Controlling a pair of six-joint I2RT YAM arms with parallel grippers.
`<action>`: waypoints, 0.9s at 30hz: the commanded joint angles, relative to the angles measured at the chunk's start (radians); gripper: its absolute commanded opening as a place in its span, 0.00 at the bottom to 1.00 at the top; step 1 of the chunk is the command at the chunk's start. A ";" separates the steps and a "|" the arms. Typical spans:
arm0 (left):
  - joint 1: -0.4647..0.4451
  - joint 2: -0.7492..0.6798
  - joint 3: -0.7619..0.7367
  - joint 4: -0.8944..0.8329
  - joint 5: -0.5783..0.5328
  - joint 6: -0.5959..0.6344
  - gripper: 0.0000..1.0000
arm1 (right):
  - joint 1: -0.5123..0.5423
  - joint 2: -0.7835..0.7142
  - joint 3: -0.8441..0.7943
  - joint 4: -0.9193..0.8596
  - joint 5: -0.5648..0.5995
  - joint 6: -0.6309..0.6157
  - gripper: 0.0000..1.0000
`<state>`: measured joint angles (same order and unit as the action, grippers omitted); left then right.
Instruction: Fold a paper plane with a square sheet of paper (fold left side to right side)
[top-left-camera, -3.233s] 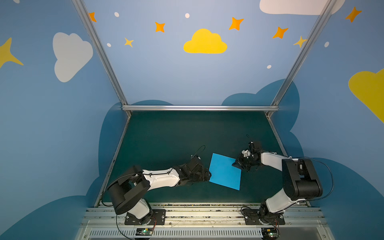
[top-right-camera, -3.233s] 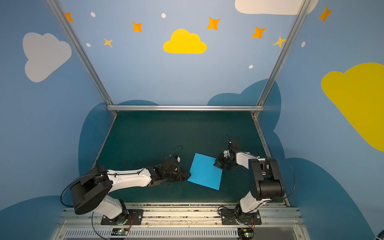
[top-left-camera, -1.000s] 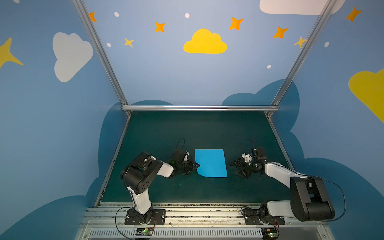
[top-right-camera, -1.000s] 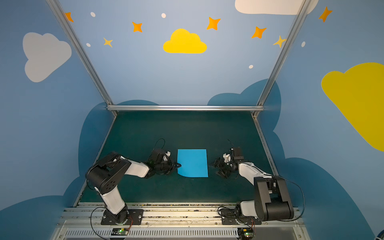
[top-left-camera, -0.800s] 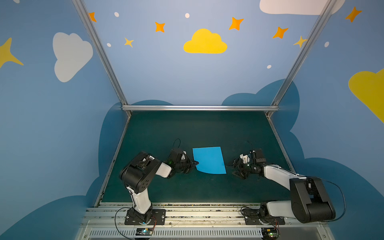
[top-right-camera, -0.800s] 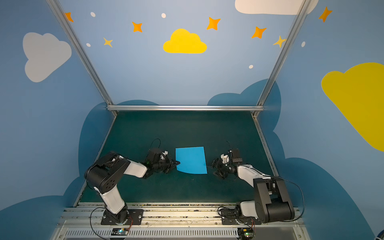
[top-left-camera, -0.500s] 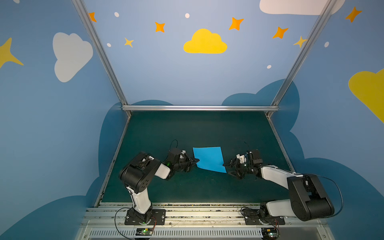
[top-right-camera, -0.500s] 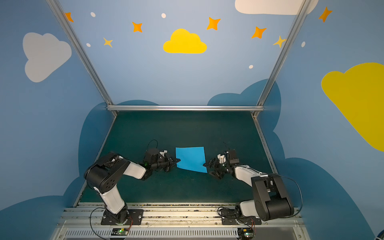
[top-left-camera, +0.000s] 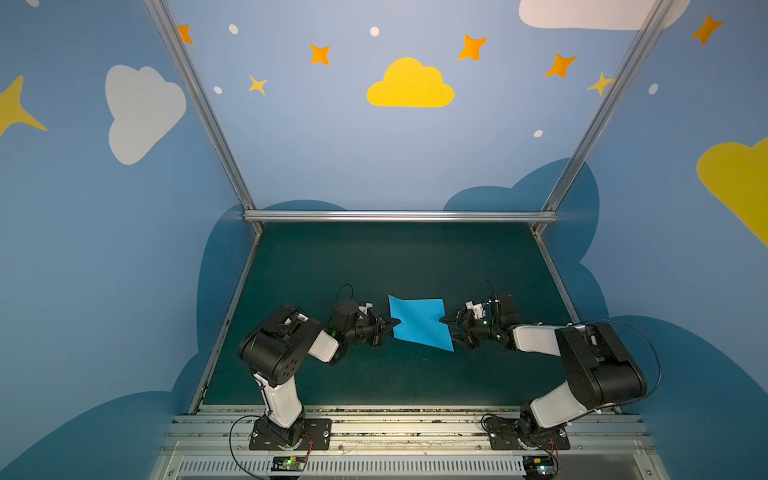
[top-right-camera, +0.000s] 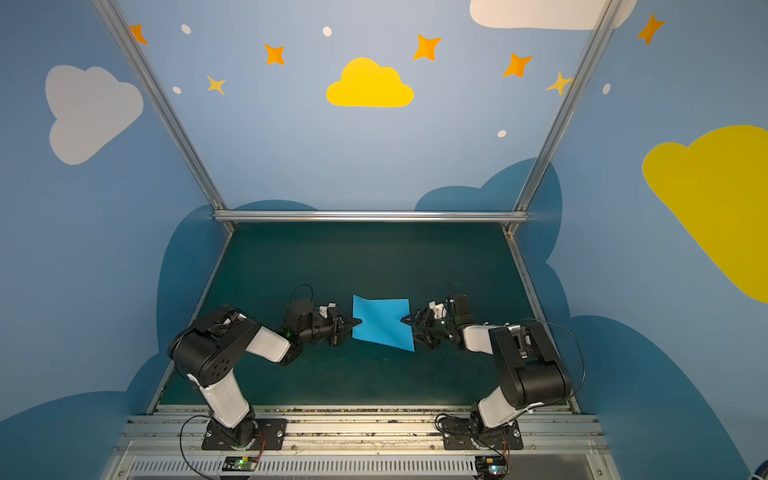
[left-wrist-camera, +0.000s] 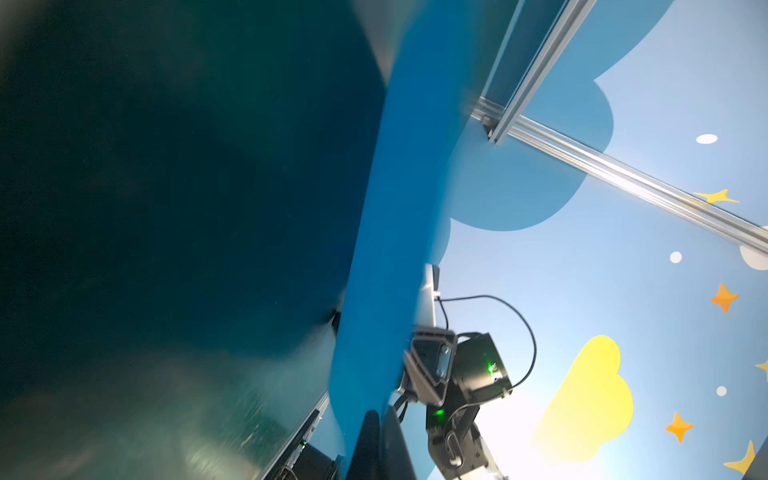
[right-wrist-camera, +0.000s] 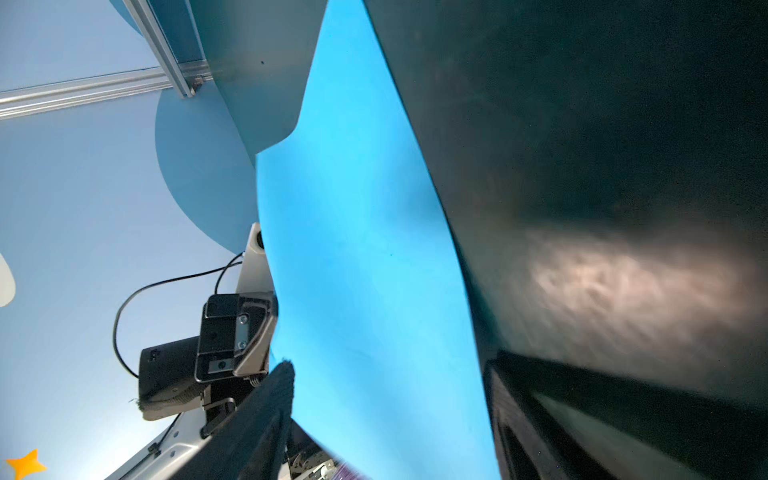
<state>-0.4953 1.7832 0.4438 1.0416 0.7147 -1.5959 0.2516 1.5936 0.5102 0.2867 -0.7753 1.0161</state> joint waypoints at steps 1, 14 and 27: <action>0.006 -0.044 -0.010 -0.085 0.062 0.086 0.04 | 0.000 0.077 0.044 0.014 0.028 -0.002 0.71; 0.021 -0.215 0.014 -0.481 0.078 0.349 0.04 | -0.033 0.230 0.114 0.039 0.014 -0.019 0.37; 0.032 -0.244 0.030 -0.583 0.063 0.498 0.06 | -0.009 0.131 0.230 -0.117 -0.005 -0.082 0.00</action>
<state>-0.4702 1.5707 0.4454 0.5255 0.7845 -1.1828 0.2298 1.7885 0.7010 0.2466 -0.7952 0.9710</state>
